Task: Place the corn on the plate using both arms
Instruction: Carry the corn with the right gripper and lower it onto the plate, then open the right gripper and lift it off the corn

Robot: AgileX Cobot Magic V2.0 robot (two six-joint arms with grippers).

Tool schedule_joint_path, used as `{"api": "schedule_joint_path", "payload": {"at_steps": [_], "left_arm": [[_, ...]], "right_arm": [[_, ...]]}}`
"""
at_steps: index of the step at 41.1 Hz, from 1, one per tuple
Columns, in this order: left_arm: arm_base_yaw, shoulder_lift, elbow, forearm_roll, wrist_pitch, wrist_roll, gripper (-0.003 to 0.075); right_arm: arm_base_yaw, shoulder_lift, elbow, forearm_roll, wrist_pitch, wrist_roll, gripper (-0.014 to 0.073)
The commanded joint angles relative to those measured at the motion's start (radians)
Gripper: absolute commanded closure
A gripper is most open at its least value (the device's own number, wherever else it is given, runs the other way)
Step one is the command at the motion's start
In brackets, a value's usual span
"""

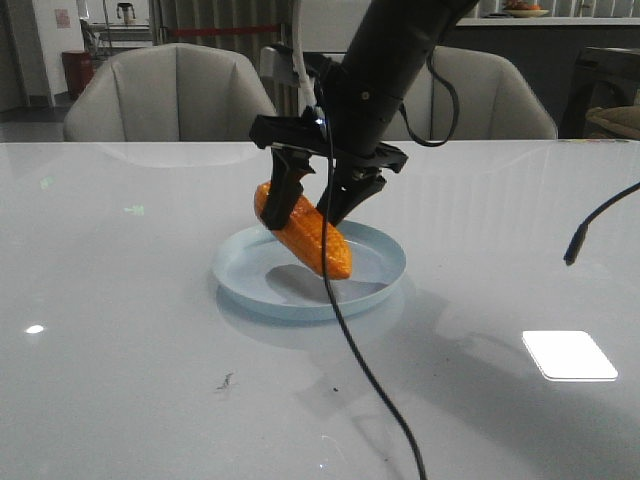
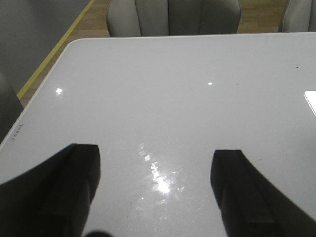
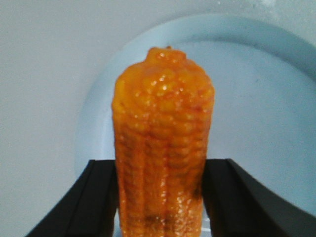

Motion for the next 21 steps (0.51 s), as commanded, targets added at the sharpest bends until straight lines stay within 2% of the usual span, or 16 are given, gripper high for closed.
{"api": "schedule_joint_path", "payload": {"at_steps": [1, 9, 16, 21], "left_arm": [[0.000, -0.018, -0.029, -0.009, -0.081, -0.006, 0.0193], [0.000, -0.018, -0.029, -0.009, -0.081, -0.006, 0.0193], [0.000, -0.018, -0.029, -0.009, -0.081, -0.006, 0.0193], [0.000, -0.018, -0.029, -0.009, -0.081, -0.006, 0.0193]], "right_arm": [[-0.004, -0.056, -0.030, 0.016, 0.013, -0.010, 0.0219], [-0.004, -0.055, -0.030, -0.018, 0.035, -0.010, -0.0030], [-0.004, -0.055, -0.032, -0.039, 0.040, -0.010, -0.0025], [-0.005, -0.055, -0.065, -0.039, 0.103, -0.010, -0.0018]]}}
